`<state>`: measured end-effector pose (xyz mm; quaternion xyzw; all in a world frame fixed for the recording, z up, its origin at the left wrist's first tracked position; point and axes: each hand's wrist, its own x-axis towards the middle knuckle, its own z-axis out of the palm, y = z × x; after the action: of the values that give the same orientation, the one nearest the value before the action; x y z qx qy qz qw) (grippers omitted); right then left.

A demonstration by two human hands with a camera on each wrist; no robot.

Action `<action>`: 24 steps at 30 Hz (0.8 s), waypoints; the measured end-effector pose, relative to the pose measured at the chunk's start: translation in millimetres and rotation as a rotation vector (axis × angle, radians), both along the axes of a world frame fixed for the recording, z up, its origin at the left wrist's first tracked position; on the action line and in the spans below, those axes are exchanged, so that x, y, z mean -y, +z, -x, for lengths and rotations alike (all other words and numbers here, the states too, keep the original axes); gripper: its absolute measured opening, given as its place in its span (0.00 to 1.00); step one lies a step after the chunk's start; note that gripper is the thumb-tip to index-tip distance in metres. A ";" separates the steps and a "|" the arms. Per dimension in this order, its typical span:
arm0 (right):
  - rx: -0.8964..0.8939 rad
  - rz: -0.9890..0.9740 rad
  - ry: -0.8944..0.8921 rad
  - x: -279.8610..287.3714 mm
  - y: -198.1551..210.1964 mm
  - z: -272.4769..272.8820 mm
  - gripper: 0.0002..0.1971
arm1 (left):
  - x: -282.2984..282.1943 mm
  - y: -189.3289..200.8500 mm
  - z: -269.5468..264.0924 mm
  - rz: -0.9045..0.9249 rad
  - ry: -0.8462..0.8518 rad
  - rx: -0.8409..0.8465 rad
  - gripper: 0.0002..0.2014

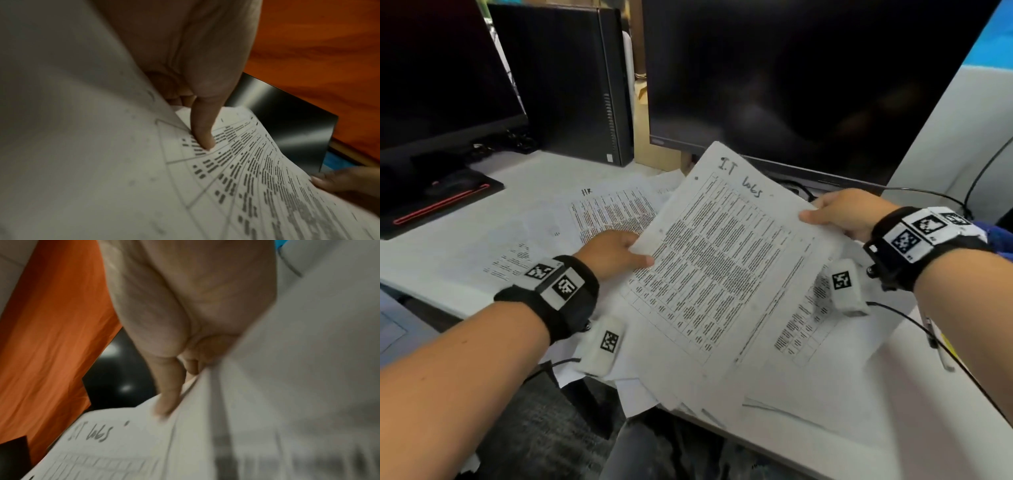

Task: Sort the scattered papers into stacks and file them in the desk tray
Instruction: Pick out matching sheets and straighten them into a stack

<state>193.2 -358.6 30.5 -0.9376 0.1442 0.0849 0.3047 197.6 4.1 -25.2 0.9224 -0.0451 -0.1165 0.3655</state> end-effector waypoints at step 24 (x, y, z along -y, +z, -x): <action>-0.050 -0.548 -0.271 -53.8 -63.6 45.5 0.12 | 25.5 -31.9 10.8 0.457 0.261 -0.066 0.18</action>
<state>147.7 -304.8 -33.1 -0.7904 0.2471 0.1023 0.5512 186.8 -21.4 -57.1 0.8097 0.0611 -0.0849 0.5774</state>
